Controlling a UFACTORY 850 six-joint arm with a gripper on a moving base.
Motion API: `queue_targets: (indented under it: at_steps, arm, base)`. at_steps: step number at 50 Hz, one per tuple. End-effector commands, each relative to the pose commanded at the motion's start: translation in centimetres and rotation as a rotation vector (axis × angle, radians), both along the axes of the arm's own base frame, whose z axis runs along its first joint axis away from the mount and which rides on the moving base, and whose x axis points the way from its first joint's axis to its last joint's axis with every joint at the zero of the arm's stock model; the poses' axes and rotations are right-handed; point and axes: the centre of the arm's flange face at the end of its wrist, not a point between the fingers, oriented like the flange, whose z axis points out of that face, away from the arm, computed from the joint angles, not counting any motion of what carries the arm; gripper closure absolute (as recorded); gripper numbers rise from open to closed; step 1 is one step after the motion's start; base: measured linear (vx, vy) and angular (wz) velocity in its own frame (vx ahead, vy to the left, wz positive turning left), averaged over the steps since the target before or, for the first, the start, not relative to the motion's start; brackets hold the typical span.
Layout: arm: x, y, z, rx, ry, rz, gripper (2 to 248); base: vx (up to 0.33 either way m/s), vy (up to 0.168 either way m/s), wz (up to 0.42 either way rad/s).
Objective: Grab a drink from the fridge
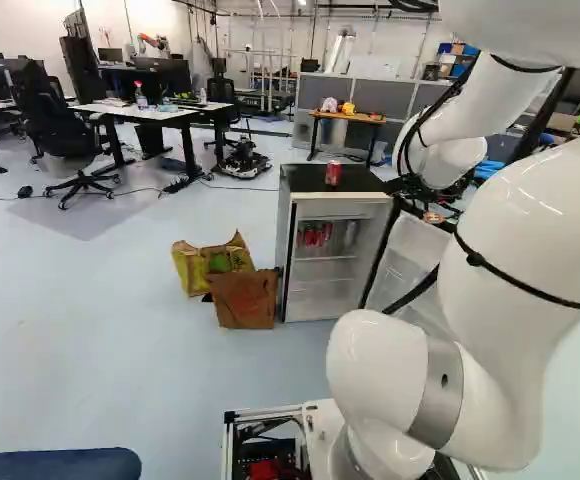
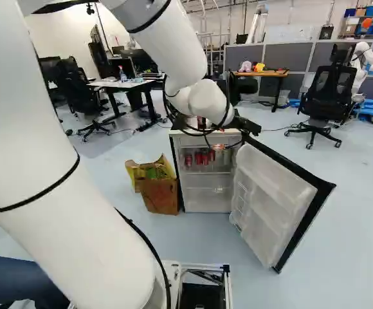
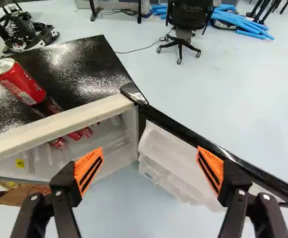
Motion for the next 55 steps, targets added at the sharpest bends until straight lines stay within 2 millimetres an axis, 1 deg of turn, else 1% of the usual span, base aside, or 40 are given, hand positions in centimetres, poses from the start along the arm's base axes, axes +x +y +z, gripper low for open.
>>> queue_targets:
  at_steps: [36, 55]
  arm:
    - [-0.2, -5.9, -0.9, 0.069, 0.113, -0.11, 3]
    - [0.3, -9.3, -1.0, 0.09, 0.121, -0.165, 3]
  base:
    - [0.0, 0.0, 0.0]
    - [0.0, 0.0, 0.0]
